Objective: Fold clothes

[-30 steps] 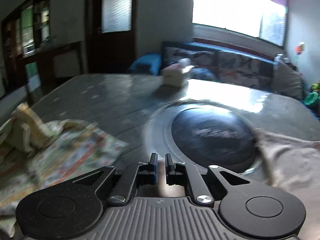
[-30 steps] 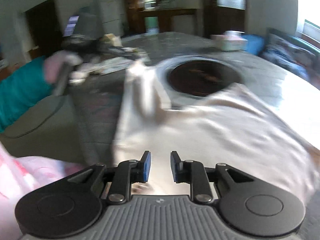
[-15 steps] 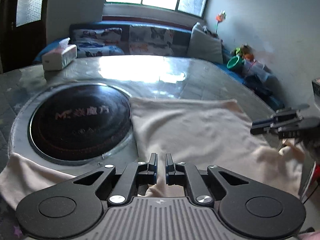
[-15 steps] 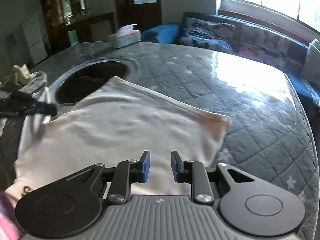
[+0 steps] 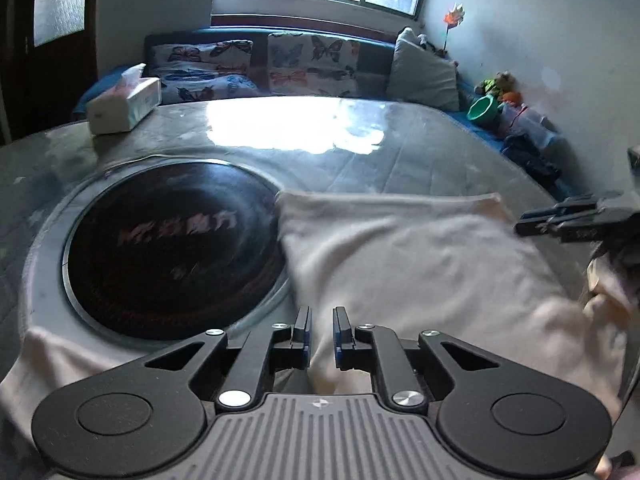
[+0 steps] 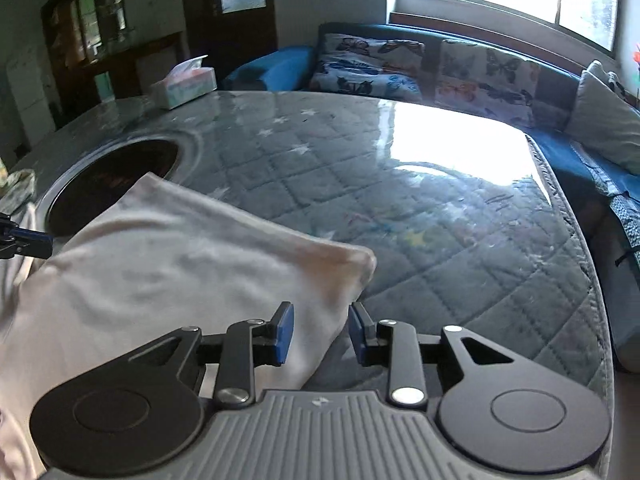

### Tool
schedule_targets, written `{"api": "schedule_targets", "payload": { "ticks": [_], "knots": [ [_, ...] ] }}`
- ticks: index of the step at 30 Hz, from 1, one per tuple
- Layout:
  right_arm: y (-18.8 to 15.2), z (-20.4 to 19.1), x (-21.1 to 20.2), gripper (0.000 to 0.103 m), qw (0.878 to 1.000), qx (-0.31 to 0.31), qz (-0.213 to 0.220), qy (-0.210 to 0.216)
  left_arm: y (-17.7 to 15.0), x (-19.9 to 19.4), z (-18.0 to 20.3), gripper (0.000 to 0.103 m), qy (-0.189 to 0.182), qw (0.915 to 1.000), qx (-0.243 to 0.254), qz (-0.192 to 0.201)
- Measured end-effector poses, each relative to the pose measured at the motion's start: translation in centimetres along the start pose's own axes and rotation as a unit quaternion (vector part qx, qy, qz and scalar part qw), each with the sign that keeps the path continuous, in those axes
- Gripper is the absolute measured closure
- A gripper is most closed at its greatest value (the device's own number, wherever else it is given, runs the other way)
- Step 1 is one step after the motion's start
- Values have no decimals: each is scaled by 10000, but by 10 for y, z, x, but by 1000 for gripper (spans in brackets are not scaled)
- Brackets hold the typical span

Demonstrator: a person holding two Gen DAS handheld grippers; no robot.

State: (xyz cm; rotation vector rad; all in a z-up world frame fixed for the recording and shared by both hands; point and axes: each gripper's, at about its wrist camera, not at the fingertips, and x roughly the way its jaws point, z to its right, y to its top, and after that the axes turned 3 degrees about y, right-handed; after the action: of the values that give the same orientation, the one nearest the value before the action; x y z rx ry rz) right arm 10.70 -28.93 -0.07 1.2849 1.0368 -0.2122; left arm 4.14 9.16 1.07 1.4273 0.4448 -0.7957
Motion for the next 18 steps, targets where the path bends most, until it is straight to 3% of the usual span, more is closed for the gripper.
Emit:
{"api": "schedule_targets", "payload": {
  "ticks": [5,12,14,18],
  "knots": [
    [7,10,14,73,9999,105,-32,-84,31,31,-6,90,332,9993,-10,161],
    [12,14,26,76,9999,108,-103,-29,59,80,-8,88,432,9988,219,80],
    [14,14,27,88,9999,97,-91,-31,61,90,-9,88,456,9987,231,44],
    [19,13,31,95,9999,-29,-85,-110,64,101,-12,97,506,9981,345,118]
  ]
}}
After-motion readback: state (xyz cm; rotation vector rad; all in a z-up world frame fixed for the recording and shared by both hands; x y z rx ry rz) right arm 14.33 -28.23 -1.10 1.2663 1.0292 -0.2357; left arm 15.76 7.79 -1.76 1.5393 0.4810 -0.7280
